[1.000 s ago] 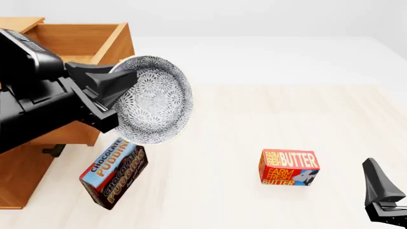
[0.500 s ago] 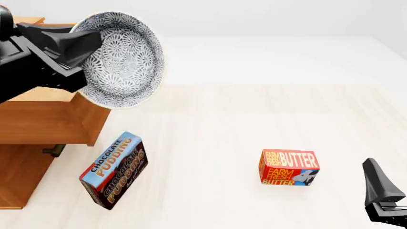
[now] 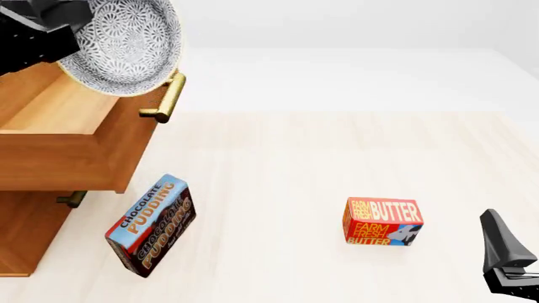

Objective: Put the bowl in the top drawer of the cabinet.

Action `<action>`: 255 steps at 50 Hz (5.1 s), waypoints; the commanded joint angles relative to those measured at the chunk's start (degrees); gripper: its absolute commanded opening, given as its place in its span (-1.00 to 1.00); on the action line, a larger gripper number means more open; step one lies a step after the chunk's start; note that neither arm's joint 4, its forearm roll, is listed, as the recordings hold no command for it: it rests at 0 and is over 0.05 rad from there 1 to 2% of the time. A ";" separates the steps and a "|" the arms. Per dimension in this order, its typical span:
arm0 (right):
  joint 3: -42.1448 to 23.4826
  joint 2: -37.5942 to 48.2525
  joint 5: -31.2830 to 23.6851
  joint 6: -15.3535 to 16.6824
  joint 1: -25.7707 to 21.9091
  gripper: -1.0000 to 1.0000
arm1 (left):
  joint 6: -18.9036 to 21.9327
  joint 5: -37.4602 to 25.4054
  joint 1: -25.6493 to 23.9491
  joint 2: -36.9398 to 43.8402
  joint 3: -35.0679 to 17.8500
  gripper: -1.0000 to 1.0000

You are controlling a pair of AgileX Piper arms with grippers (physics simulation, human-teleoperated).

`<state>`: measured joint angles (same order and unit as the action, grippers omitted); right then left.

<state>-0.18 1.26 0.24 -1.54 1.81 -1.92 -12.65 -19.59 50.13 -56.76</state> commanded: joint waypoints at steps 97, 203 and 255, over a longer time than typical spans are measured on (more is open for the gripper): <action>0.00 0.01 0.01 0.00 -0.01 1.00 | -17.40 4.11 26.72 23.26 -6.31 -1.00; 0.00 0.00 0.00 0.00 0.00 1.00 | -16.28 6.77 30.02 24.81 -1.62 1.00; 0.00 0.02 0.01 -0.01 -0.01 1.00 | -13.77 0.73 24.16 12.04 -1.48 1.00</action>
<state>-0.18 1.26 0.25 -1.55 1.81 -15.94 -10.41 5.65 64.47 -58.17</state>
